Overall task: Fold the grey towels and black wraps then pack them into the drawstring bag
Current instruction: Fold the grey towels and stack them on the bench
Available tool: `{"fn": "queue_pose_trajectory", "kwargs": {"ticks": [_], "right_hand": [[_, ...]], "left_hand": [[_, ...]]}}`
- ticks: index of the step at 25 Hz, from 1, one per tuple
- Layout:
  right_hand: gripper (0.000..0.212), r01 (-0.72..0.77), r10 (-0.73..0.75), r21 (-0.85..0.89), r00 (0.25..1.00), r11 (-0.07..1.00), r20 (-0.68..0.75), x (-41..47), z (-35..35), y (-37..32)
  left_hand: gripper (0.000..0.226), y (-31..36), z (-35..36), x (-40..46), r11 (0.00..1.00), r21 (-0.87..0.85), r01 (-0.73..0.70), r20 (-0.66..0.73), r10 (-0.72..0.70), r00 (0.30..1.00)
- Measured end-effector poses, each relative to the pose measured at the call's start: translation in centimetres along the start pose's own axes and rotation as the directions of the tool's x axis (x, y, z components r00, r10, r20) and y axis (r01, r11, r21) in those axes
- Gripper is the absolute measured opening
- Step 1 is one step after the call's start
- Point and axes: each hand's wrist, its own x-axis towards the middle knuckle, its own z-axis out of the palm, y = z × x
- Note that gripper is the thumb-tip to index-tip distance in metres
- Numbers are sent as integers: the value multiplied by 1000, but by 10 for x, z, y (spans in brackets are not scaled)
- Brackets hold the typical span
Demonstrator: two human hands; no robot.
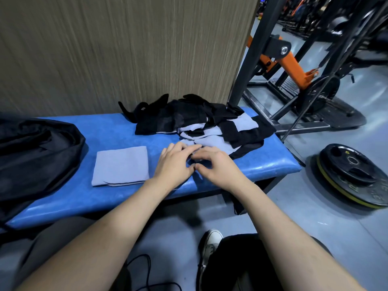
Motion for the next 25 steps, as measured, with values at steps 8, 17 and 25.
{"fn": "queue_pose_trajectory", "kwargs": {"ticks": [8, 17, 25], "right_hand": [[36, -50, 47, -169, 999, 984, -19, 5, 2, 31], [62, 9, -10, -610, 1000, 793, 2, 40, -23, 68], [49, 31, 41, -803, 997, 596, 69, 59, -36, 85]], "left_hand": [[10, 10, 16, 14, 998, -9, 64, -126, -65, 990], [10, -11, -2, 7, 999, 29, 20, -93, -17, 996], [2, -33, -20, -3, 999, 42, 15, -47, -13, 999]]}}
